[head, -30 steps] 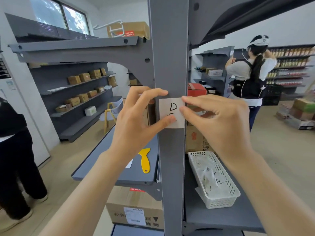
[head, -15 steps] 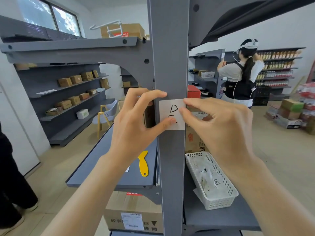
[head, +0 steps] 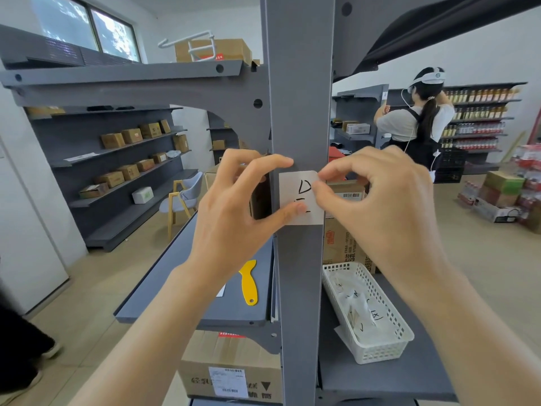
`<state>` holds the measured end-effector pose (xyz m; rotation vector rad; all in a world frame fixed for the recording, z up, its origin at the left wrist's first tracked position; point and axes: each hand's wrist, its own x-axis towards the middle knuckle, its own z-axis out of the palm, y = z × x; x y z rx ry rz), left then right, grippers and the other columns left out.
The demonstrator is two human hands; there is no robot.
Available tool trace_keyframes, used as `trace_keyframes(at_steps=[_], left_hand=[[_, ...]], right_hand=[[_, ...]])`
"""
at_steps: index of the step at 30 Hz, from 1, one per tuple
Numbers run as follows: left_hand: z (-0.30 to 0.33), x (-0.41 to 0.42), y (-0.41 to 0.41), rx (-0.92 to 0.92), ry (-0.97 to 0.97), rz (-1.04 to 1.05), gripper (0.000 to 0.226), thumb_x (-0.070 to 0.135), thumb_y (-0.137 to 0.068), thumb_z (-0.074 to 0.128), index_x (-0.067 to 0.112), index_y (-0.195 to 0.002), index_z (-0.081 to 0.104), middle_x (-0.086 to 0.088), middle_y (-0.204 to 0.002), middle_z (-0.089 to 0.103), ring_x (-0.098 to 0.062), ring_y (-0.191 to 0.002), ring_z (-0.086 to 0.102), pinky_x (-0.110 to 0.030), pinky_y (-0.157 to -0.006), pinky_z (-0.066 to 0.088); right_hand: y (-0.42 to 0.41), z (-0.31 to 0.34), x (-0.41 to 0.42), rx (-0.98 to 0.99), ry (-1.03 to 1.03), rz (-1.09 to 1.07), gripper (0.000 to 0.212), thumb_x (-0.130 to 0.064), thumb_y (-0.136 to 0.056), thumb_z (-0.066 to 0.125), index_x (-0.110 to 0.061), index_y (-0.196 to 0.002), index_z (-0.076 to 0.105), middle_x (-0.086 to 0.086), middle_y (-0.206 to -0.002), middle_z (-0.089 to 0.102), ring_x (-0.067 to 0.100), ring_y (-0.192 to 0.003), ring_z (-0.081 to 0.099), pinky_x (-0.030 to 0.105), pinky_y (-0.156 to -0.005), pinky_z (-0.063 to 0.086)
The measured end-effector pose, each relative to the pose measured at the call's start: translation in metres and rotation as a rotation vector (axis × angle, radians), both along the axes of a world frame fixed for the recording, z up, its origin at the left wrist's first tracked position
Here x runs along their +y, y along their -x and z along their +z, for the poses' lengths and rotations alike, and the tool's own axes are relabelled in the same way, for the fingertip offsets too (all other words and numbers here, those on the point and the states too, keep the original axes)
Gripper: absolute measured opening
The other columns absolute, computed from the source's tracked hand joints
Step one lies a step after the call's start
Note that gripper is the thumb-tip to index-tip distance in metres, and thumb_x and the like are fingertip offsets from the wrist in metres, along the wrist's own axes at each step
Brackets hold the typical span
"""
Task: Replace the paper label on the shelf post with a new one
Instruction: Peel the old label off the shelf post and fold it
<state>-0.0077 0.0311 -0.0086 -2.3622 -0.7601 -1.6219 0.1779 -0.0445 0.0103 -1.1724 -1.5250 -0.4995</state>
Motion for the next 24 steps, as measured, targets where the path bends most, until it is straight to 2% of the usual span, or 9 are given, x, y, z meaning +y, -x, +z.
trace_keyframes(at_steps=[4, 7, 10, 13, 17, 19, 21, 24], left_hand=[[0.006, -0.003, 0.004, -0.019, -0.040, 0.027, 0.034, 0.036, -0.092, 0.072, 0.022, -0.122, 0.067, -0.009, -0.111, 0.053, -0.008, -0.094, 0.049, -0.034, -0.070, 0.058], [0.009, -0.004, 0.005, -0.020, -0.054, 0.041, 0.029, 0.033, -0.092, 0.072, 0.023, -0.120, 0.070, -0.009, -0.109, 0.053, -0.007, -0.093, 0.049, -0.036, -0.070, 0.057], [0.012, -0.006, 0.005, -0.032, -0.070, 0.054, 0.028, 0.034, -0.091, 0.073, 0.024, -0.117, 0.072, -0.008, -0.107, 0.054, -0.006, -0.092, 0.049, -0.033, -0.073, 0.056], [0.014, -0.012, 0.003, -0.010, -0.096, 0.069, 0.026, 0.036, -0.090, 0.074, 0.025, -0.113, 0.075, -0.009, -0.103, 0.056, -0.011, -0.092, 0.052, -0.030, -0.073, 0.053], [0.015, -0.017, 0.000, 0.018, -0.129, 0.108, 0.015, 0.033, -0.089, 0.076, 0.020, -0.097, 0.079, -0.011, -0.102, 0.058, -0.020, -0.094, 0.057, -0.026, -0.073, 0.049], [0.016, -0.018, -0.001, 0.031, -0.104, 0.105, 0.013, 0.029, -0.089, 0.076, 0.016, -0.094, 0.077, -0.011, -0.106, 0.057, -0.023, -0.098, 0.056, -0.026, -0.078, 0.047], [0.016, -0.019, -0.003, 0.053, -0.066, 0.090, 0.012, 0.025, -0.091, 0.073, 0.013, -0.094, 0.073, -0.011, -0.109, 0.056, -0.022, -0.101, 0.054, -0.024, -0.081, 0.045], [0.013, -0.020, -0.005, 0.053, -0.009, 0.043, 0.012, 0.022, -0.093, 0.068, 0.011, -0.096, 0.070, -0.010, -0.108, 0.053, -0.021, -0.100, 0.050, -0.028, -0.084, 0.044]], right_hand=[[0.002, 0.006, 0.002, 0.040, 0.010, 0.037, 0.009, -0.027, -0.084, 0.080, -0.022, -0.077, 0.079, -0.007, -0.073, 0.072, 0.016, -0.073, 0.058, 0.027, -0.071, 0.045], [0.004, 0.006, 0.001, 0.007, 0.008, 0.020, 0.007, -0.022, -0.084, 0.079, -0.020, -0.077, 0.077, -0.005, -0.072, 0.071, 0.016, -0.071, 0.058, 0.028, -0.070, 0.047], [0.005, 0.007, 0.003, -0.011, 0.028, 0.039, 0.007, -0.018, -0.081, 0.077, -0.017, -0.075, 0.075, -0.003, -0.070, 0.070, 0.017, -0.070, 0.061, 0.035, -0.071, 0.052], [0.004, 0.006, 0.001, -0.041, 0.073, 0.088, 0.007, -0.018, -0.080, 0.076, -0.017, -0.074, 0.074, -0.004, -0.071, 0.069, 0.012, -0.071, 0.058, 0.031, -0.071, 0.050], [0.002, 0.002, -0.004, -0.057, 0.081, 0.106, 0.009, -0.020, -0.081, 0.076, -0.021, -0.074, 0.071, -0.009, -0.072, 0.065, 0.010, -0.070, 0.052, 0.029, -0.069, 0.046], [0.002, 0.000, -0.005, -0.049, 0.064, 0.130, 0.008, -0.021, -0.083, 0.076, -0.021, -0.079, 0.070, -0.011, -0.076, 0.065, 0.015, -0.069, 0.057, 0.033, -0.067, 0.049], [0.000, 0.000, -0.007, -0.006, 0.079, 0.184, 0.013, -0.029, -0.085, 0.078, -0.022, -0.092, 0.070, -0.011, -0.084, 0.068, 0.018, -0.067, 0.061, 0.034, -0.064, 0.051], [-0.005, -0.002, -0.006, -0.004, 0.184, 0.202, 0.044, -0.047, -0.081, 0.079, -0.028, -0.118, 0.065, -0.012, -0.092, 0.068, 0.011, -0.063, 0.060, 0.030, -0.061, 0.052]])
